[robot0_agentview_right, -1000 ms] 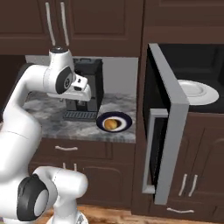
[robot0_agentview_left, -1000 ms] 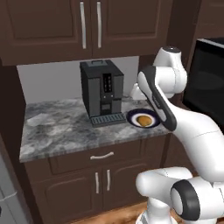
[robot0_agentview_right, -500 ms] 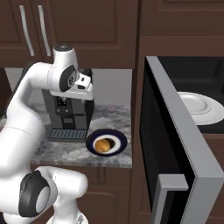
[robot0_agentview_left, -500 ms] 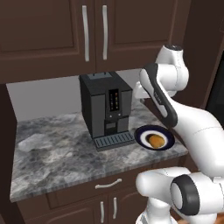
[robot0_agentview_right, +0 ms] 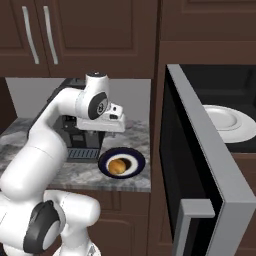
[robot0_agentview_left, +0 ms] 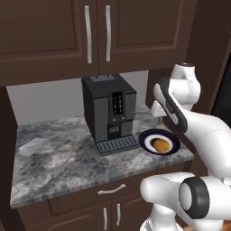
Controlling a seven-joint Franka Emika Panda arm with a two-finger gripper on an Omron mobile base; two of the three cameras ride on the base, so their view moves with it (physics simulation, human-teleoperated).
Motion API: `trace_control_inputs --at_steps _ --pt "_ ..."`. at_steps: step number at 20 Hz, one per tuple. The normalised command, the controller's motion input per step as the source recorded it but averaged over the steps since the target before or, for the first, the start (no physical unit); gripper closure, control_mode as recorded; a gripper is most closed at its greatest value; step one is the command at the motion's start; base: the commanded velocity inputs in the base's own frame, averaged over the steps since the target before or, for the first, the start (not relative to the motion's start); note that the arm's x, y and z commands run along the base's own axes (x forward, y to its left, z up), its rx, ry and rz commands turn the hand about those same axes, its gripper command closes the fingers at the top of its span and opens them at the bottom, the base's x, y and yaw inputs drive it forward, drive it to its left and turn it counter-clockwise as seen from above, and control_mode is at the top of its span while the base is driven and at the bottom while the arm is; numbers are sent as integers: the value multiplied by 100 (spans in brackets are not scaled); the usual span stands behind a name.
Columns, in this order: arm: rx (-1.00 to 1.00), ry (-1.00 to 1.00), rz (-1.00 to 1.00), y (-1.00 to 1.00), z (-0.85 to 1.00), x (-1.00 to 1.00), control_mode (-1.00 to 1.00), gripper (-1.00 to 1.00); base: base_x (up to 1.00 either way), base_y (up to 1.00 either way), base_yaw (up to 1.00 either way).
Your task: Pick the potato from the counter and place it in the microwave.
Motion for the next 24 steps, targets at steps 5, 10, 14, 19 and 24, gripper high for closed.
trace_control_inputs --at_steps 5,10,14,19,24 --pt "-15 10 34 -3 -66 -9 -100 -100 0 0 0" --pt "-9 5 39 0 -49 -3 -100 -100 0 0 0" --pt "0 1 26 1 -41 20 -100 -100 0 0 0" --pt "0 5 4 -4 -57 56 -100 -100 0 0 0" --pt "0 9 0 -5 -56 66 -100 -100 0 0 0"
